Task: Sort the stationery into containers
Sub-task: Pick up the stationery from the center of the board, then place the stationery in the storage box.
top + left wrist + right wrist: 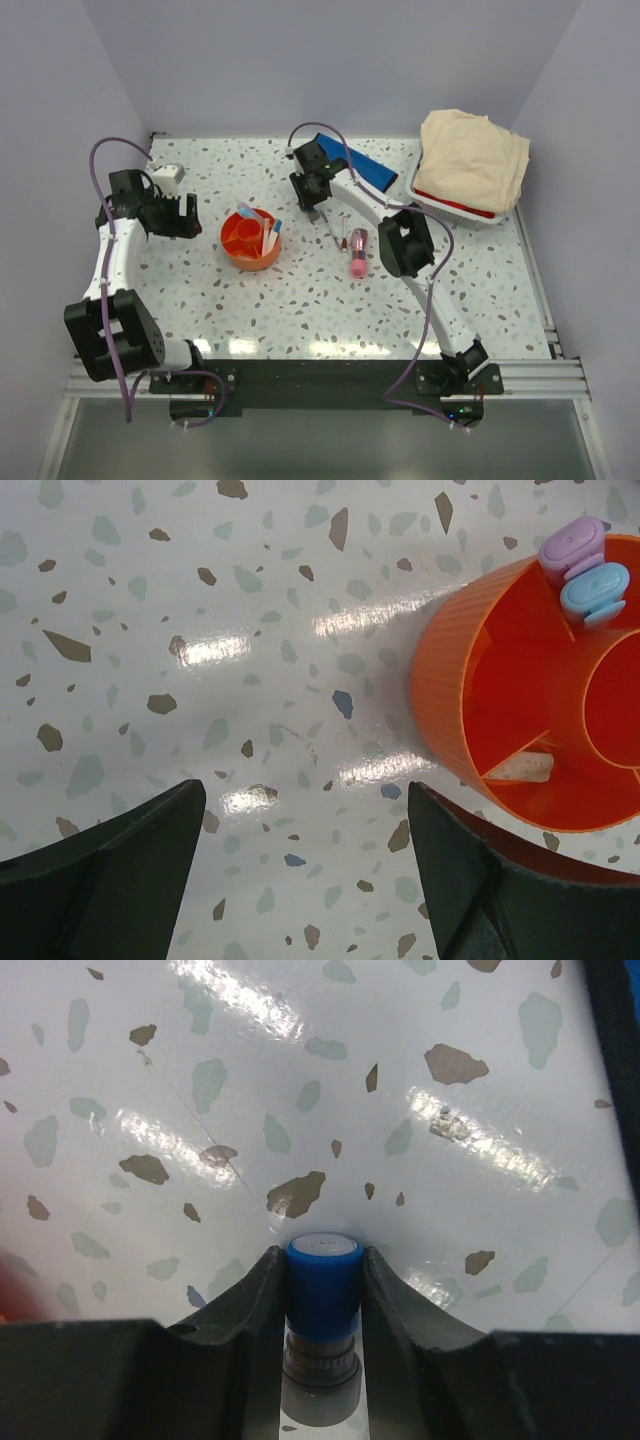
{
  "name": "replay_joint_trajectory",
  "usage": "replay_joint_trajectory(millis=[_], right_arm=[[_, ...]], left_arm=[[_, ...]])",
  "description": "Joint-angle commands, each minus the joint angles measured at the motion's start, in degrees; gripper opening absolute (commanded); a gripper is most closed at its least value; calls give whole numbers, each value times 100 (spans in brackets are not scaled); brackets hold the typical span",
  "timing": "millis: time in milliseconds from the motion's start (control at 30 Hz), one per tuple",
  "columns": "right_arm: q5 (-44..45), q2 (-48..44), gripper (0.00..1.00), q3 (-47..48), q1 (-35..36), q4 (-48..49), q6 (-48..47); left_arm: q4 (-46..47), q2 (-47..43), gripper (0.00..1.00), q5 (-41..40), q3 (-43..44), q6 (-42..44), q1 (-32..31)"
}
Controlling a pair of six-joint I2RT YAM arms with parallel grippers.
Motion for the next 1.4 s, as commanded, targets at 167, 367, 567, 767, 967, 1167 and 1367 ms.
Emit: replay_joint_trajectory(millis=[167,367,567,767,967,1167,1367], right_arm=[[20,-609,0,-257,117,-36,-396],[-428,-2119,0,-1104,117,858,-283],[-911,-4394,0,-3831,389,3933,147],[-1632,-5040,0,-5617,1039,6465,596],[-1721,-4847,0,-6479,1751,8260,61],[-2037,-4460,0,-6628,1875,9060,-265],[-2134,-3943,0,-6664,1875,9552,-379]], left_arm=[[521,-366,87,226,-290,-108,45],[1506,-173,87,612,-862,-1074,45],[1876,-58,86,973,-1127,-1472,45],[1578,47,86,947,-1056,-1200,36],[1630,30,86,990,-1188,-1252,45],[1639,-243,86,964,-1364,-1261,45],[1630,-410,86,876,-1505,-1208,45]])
